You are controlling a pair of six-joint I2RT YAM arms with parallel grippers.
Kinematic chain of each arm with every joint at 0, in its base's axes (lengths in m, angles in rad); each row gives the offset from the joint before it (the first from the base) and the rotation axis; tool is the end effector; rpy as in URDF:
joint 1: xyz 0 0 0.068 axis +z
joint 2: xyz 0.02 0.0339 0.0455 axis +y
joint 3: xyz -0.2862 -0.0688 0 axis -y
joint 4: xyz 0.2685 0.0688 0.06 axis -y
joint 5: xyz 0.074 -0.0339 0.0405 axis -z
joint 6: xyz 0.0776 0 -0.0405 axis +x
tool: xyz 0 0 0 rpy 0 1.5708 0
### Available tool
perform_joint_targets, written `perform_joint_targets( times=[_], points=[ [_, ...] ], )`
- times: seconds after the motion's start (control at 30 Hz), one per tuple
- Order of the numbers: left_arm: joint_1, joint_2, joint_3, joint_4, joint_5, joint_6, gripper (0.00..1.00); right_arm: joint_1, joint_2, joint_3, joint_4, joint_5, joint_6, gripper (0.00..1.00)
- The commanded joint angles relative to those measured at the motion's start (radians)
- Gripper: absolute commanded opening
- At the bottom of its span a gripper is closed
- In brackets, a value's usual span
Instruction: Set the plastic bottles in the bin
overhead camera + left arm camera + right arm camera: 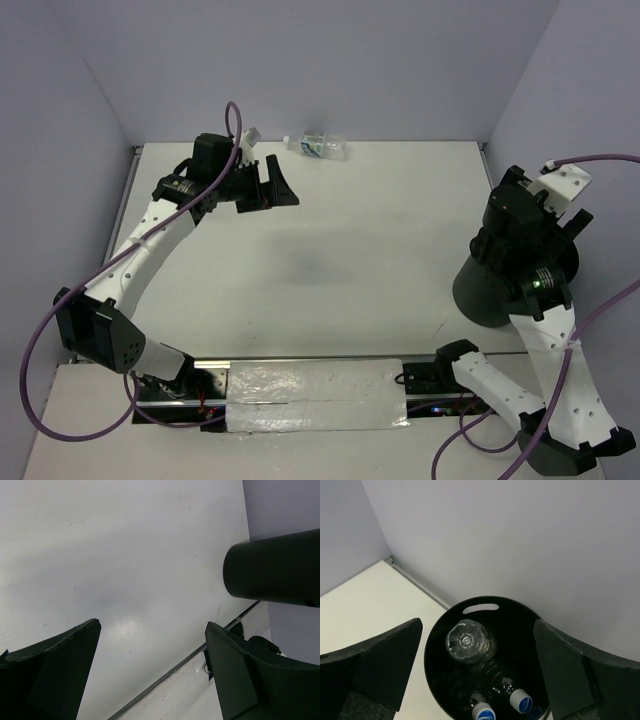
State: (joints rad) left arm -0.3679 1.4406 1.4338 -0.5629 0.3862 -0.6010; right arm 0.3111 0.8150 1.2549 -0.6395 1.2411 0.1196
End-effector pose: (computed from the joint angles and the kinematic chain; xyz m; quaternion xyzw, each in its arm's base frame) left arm 0.3390 -0.1620 0.3768 -0.0087 0.8659 -0.3683 0.3384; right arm 0.1541 -0.0276 0.4707 0.3063 0.6620 -0.3296 0.5994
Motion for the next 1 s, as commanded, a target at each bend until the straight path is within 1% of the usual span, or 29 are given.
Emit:
perform_joint_targets(
  times=[0.0,0.13,0.2,0.23,0.33,0.37,0.43,0.47,0.53,0.67,0.73,0.77,0.8,0.87,0.9,0.93,0.97],
  points=[
    [0.003,-0.005,0.004,0.017,0.003,-0.016,0.99,-0.017,0.015,0.035,-0.063,-0.07,0.052,1.0],
    [0.003,-0.011,-0.013,0.029,0.006,-0.026,0.99,-0.017,0.064,0.099,-0.175,-0.153,0.1,1.0],
    [0.003,-0.006,-0.009,0.029,0.002,-0.032,0.99,-0.018,0.079,0.123,-0.201,-0.196,0.121,1.0],
    [0.003,0.004,-0.003,0.024,-0.004,-0.042,0.99,-0.018,0.093,0.15,-0.221,-0.259,0.126,1.0],
    [0.003,0.052,0.037,-0.003,-0.058,-0.065,0.99,-0.018,0.147,0.239,-0.284,-0.368,0.15,1.0],
    [0.003,0.067,0.066,-0.023,-0.079,-0.072,0.99,-0.017,0.165,0.267,-0.302,-0.462,0.169,1.0],
    [0.003,0.121,0.097,-0.038,-0.139,-0.097,0.99,-0.017,0.22,0.337,-0.339,-0.576,0.183,1.0],
    [0.003,0.139,0.137,-0.058,-0.157,-0.103,0.99,-0.014,0.24,0.362,-0.348,-0.677,0.192,1.0],
    [0.003,0.193,0.195,-0.078,-0.199,-0.12,0.99,0.0,0.292,0.417,-0.364,-0.783,0.204,1.0],
    [0.003,0.263,0.275,-0.121,-0.27,-0.157,0.99,0.066,0.369,0.474,-0.353,-0.862,0.215,1.0],
    [0.004,0.305,0.321,-0.132,-0.311,-0.19,0.99,0.13,0.427,0.498,-0.354,-0.856,0.216,1.0],
    [0.009,0.319,0.335,-0.14,-0.325,-0.209,0.99,0.152,0.447,0.512,-0.361,-0.824,0.215,1.0],
    [0.014,0.348,0.35,-0.137,-0.351,-0.251,0.99,0.189,0.467,0.518,-0.365,-0.803,0.221,1.0],
    [0.038,0.382,0.392,-0.126,-0.357,-0.308,0.99,0.203,0.502,0.526,-0.37,-0.772,0.232,1.0],
    [0.047,0.421,0.424,-0.091,-0.33,-0.372,0.99,0.206,0.504,0.525,-0.365,-0.761,0.245,1.0],
    [0.063,0.444,0.441,-0.069,-0.311,-0.405,0.99,0.206,0.504,0.52,-0.358,-0.756,0.249,1.0],
    [0.067,0.499,0.464,-0.048,-0.3,-0.461,0.98,0.204,0.492,0.512,-0.342,-0.752,0.253,1.0]
  ],
)
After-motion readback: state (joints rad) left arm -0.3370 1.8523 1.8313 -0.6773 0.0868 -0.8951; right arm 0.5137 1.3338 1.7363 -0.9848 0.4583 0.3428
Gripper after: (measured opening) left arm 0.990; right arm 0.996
